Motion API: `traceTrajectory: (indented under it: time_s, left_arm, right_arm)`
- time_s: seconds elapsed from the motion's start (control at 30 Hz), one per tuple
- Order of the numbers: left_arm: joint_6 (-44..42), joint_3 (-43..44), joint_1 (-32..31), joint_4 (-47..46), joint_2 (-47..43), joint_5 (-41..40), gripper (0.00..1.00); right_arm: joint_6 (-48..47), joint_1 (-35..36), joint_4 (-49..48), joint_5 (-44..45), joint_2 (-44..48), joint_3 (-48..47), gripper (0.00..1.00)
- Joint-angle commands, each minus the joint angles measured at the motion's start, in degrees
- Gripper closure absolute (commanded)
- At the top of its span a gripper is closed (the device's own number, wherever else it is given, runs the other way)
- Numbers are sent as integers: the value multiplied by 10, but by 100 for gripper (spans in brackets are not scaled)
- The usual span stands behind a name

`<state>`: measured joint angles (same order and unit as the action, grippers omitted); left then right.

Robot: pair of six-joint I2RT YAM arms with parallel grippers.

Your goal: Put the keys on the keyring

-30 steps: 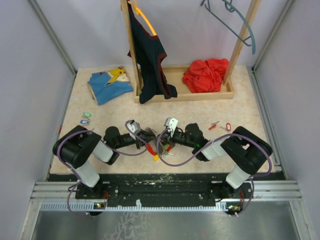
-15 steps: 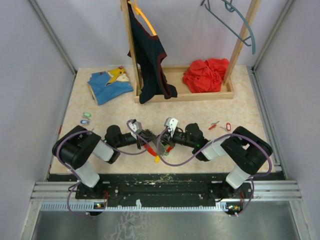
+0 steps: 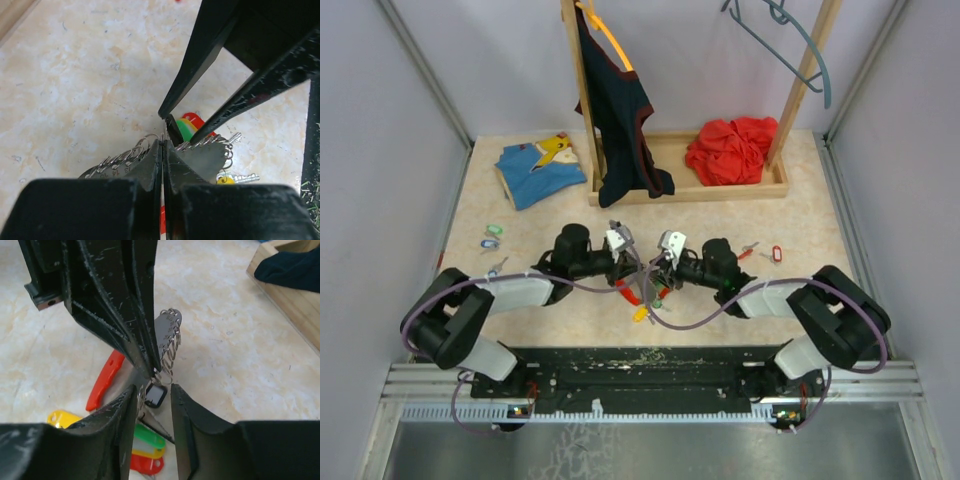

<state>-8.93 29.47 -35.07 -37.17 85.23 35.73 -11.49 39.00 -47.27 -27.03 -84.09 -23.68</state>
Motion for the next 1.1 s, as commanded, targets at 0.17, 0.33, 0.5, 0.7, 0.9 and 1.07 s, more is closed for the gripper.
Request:
traceTrajectory:
  time_s: [0.17,0.33,0.5,0.7,0.9,1.07]
  left_arm:
    - [-1,115,-48,309,-11,-142,100]
    - [9,167,-62,409,-17,-149,100]
    - [-3,188,-63,463,-42,-144,100]
    - [-27,203,-63,492,-60,-132,100]
    - [-45,219,-64,514,-61,-117,100]
    - [-52,222,-64,517,-61,-106,100]
  right_arm:
    - [-29,-24,80,-84,32,-32,60]
    - [-69,-26,70,-92,39,-23,57]
    - [-70,-48,28,-150,20,-22,56]
    - [-72,-62,-42,-235,-11,-20,58]
    - [-82,-62,-35,-259,-45,-48,63]
    - [-72,-62,-56,-283,-73,-61,67]
